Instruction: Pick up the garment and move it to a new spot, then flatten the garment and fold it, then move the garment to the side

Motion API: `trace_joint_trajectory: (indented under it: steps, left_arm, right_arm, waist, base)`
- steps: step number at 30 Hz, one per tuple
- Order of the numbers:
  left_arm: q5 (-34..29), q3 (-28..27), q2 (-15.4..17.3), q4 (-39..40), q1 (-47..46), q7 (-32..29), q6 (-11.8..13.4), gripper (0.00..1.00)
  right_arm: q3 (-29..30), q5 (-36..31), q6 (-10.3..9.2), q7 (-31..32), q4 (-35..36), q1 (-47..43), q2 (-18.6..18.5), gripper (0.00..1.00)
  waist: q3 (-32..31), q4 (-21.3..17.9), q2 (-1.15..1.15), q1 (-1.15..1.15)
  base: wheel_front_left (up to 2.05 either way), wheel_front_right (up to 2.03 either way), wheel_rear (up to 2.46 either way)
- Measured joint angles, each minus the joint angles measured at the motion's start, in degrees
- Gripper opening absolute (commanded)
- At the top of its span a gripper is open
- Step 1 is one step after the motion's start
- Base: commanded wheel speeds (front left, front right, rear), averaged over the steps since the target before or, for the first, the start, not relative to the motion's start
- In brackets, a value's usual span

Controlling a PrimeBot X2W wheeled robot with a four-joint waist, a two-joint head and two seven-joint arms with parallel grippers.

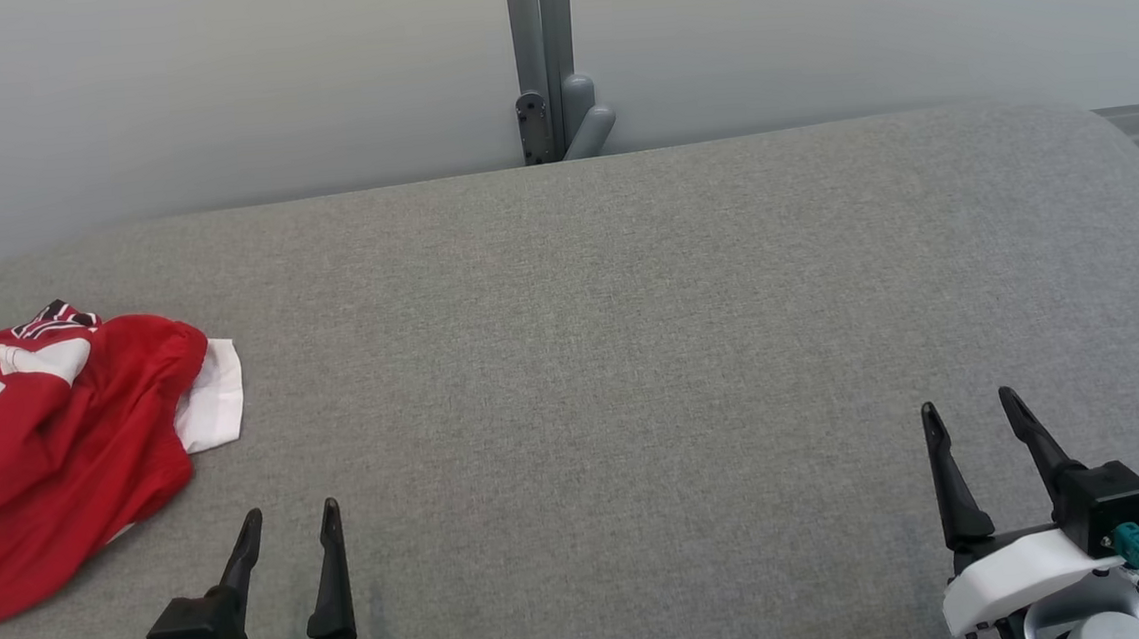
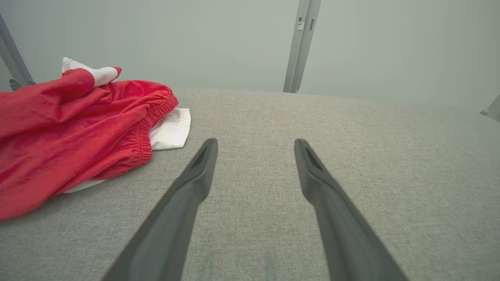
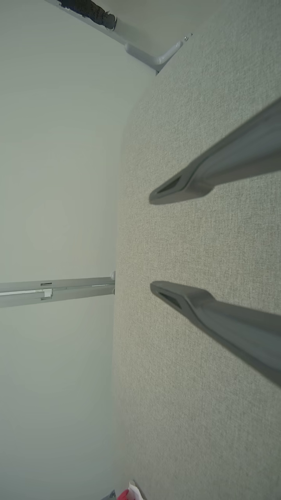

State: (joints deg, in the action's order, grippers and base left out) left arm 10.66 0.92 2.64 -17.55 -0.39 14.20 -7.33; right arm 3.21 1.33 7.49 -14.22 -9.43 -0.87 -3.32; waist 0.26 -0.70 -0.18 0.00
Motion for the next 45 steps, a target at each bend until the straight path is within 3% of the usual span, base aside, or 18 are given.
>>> trace_joint_trajectory:
  steps: [9,27,34,45]
  left_arm:
    - [-2.7,-0.1,0.0,-0.3,0.2,0.8,-0.1,1.00]
    - [-2.4,0.4,0.0,-0.6,0.1,0.8,-0.1,1.00]
    - [-2.1,1.3,0.0,-0.5,-1.2,0.9,0.0,1.00]
    - [-2.0,-2.4,0.3,0.1,1.1,0.9,0.0,1.00]
  right_arm:
    - [0.0,-3.1,0.00,-0.8,0.0,-0.1,0.1,1.00]
    - [0.2,-3.0,0.00,-0.8,0.0,-0.3,0.3,1.00]
    - [0.5,-2.9,0.00,-0.8,0.1,-1.5,0.3,1.00]
    - [-6.5,-1.7,0.01,-0.8,-1.1,-0.8,0.5,1.00]
  waist:
    - [-0.2,-0.3,0.00,0.00]
    - [-0.1,0.8,0.00,0.00]
    - [-0.2,4.4,0.00,0.00]
    - [-1.4,16.1,0.00,0.00]
  base:
    - [0.00,0.00,0.00]
    - [0.00,0.00,0.00]
    - [0.00,0.00,0.00]
    - [0.00,0.00,0.00]
